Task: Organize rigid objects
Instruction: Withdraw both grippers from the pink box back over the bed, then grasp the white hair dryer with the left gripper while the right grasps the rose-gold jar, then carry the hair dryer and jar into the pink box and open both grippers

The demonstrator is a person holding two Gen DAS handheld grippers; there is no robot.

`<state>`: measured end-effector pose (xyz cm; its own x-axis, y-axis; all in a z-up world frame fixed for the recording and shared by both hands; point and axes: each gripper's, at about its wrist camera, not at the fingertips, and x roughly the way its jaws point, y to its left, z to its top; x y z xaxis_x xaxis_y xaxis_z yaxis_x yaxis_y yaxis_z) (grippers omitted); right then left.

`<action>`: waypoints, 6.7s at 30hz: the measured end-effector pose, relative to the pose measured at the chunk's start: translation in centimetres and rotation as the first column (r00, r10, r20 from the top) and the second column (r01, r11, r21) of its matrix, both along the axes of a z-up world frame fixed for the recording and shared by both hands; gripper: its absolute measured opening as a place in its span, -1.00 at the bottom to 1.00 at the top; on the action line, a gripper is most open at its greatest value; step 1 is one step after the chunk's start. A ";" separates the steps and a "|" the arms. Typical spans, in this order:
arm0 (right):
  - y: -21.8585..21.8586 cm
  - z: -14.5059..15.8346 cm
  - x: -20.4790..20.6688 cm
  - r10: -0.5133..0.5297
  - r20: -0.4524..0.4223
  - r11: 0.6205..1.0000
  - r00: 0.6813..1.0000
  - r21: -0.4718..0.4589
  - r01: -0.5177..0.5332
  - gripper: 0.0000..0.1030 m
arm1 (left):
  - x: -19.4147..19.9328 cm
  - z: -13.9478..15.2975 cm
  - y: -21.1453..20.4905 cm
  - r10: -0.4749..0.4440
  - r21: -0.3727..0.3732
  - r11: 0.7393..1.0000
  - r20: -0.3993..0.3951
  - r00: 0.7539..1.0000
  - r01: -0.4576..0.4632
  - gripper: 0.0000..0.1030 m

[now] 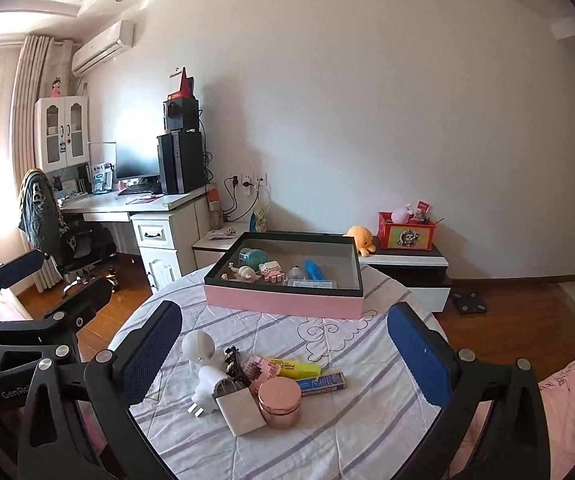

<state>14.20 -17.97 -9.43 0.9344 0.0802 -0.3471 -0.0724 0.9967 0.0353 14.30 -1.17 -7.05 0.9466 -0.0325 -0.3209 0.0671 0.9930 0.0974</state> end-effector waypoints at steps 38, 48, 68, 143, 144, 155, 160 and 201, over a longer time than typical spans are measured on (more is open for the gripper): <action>0.2 0.2 -4.5 -0.021 0.022 1.000 1.000 -0.015 0.022 1.00 | -4.2 0.2 0.0 -0.012 -0.019 1.000 0.013 1.000 0.012 1.00; -0.5 -2.7 -2.1 -0.033 -0.058 0.999 0.998 -0.008 0.033 1.00 | -1.5 -2.7 -0.6 -0.032 -0.010 0.999 -0.070 0.997 0.031 1.00; -1.9 -12.4 6.0 -0.029 -0.301 0.999 0.953 0.029 0.039 1.00 | 4.3 -12.3 -1.4 -0.125 0.010 0.991 -0.313 0.942 0.135 1.00; 0.3 -7.3 4.8 0.127 -0.103 0.992 0.987 -0.012 -0.129 -0.05 | 4.9 -7.3 -2.7 -0.144 -0.060 0.989 -0.181 0.973 0.135 -0.15; 0.5 -7.1 4.7 0.129 -0.101 0.991 0.987 -0.015 -0.131 -0.05 | 4.8 -7.0 -2.6 -0.138 -0.058 0.990 -0.174 0.975 0.130 -0.15; 1.1 -4.6 5.9 0.148 -0.049 0.988 0.988 -0.046 -0.150 -0.05 | 5.3 -5.1 -2.2 -0.124 -0.053 0.992 -0.124 0.984 0.118 -0.15; 0.9 -3.0 8.4 0.179 -0.030 0.982 0.983 -0.060 -0.181 -0.05 | 7.9 -3.4 -2.2 -0.131 -0.046 0.991 -0.099 0.986 0.127 -0.15; -5.9 -11.6 40.0 -0.027 -0.484 0.973 0.875 -0.212 -0.087 0.29 | 42.1 -11.7 -10.7 -0.127 0.119 0.970 -0.496 0.859 0.212 0.56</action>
<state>54.21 -23.88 -20.99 0.6452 -0.0262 -0.7636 -0.1335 0.9802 -0.1464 56.40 -11.87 -18.74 0.6564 -0.0853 -0.7496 0.3134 0.9346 0.1681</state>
